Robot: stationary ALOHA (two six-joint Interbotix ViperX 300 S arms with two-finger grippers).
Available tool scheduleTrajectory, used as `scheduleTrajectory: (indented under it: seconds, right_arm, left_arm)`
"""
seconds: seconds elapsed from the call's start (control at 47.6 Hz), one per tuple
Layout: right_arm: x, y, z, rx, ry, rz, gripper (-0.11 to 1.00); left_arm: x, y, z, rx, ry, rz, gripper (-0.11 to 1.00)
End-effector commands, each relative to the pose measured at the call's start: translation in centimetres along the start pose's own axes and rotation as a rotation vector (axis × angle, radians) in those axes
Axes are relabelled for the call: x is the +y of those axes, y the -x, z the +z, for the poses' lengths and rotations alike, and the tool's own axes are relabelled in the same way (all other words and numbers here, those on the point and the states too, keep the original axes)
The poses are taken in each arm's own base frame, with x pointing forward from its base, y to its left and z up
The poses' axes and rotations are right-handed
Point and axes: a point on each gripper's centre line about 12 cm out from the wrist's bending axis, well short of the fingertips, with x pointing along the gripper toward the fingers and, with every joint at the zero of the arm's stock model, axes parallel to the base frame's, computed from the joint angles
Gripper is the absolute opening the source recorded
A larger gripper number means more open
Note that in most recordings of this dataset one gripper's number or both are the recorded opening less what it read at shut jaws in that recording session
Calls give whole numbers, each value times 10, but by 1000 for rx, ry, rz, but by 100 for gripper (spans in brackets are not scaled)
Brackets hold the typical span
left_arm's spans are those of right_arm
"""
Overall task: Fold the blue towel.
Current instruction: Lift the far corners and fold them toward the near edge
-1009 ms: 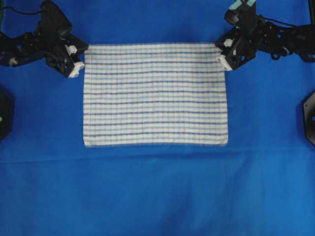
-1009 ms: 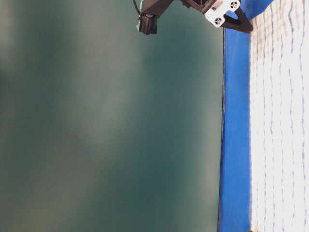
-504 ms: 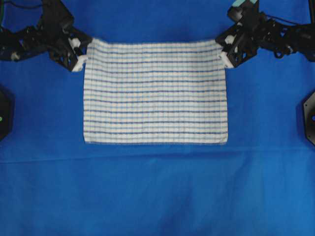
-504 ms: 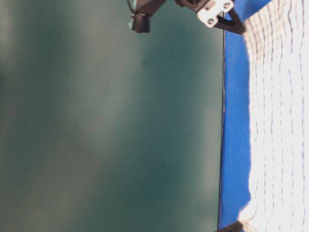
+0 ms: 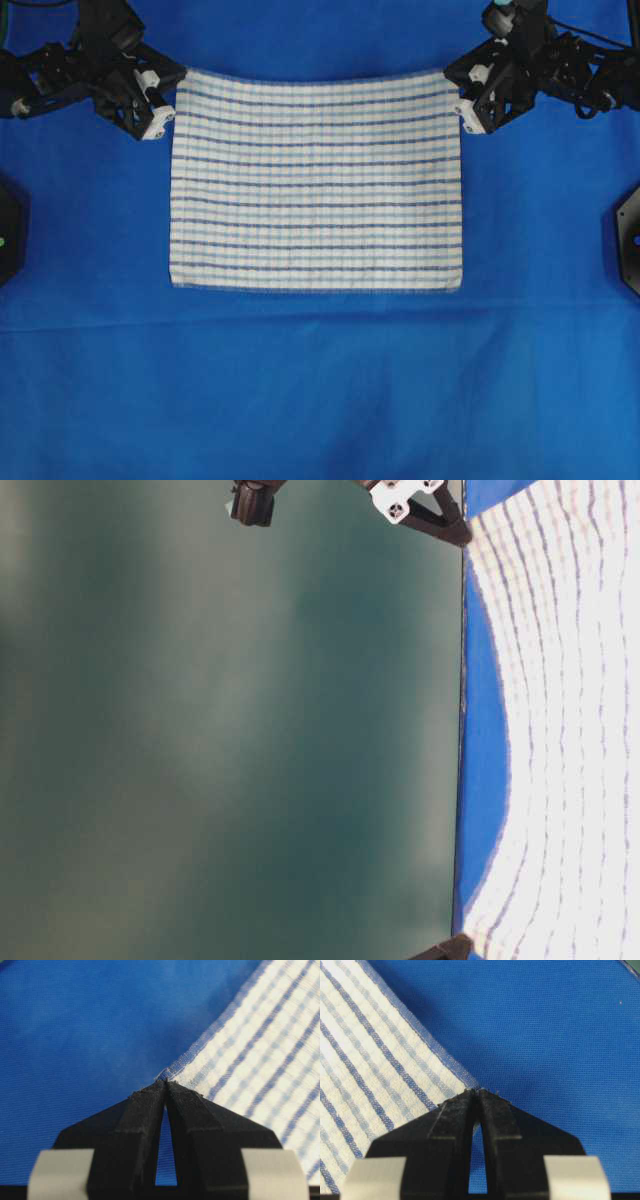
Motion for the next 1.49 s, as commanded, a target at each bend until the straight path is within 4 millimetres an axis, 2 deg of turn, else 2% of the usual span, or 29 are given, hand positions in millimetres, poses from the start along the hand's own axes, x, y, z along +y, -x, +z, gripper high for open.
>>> scheduleTrajectory:
  seconds: [0.0, 0.189, 0.378, 0.504, 0.925, 1.177, 1.471]
  right_arm:
    - [9, 6, 7, -33, 10, 24, 5]
    - [35, 23, 4, -44, 38, 90, 5]
    - [67, 45, -4, -58, 75, 187, 5]
    - [86, 60, -16, -41, 78, 254, 5]
    - [142, 96, -54, 26, 169, 464, 5]
    - [153, 101, -66, 78, 197, 494, 5]
    - [156, 94, -74, 156, 208, 469, 5]
  left_arm:
    - [-5, 4, 8, -24, -7, -14, 3]
    - [-30, 14, 6, 5, -56, -82, 3]
    - [-58, 32, 2, 40, -116, -165, 3]
    - [-77, 49, -4, 40, -161, -229, 3]
    - [-114, 102, -32, 38, -202, -416, 3]
    - [-132, 113, -43, 69, -193, -488, 3]
    - [-141, 105, -47, 110, -210, -494, 3]
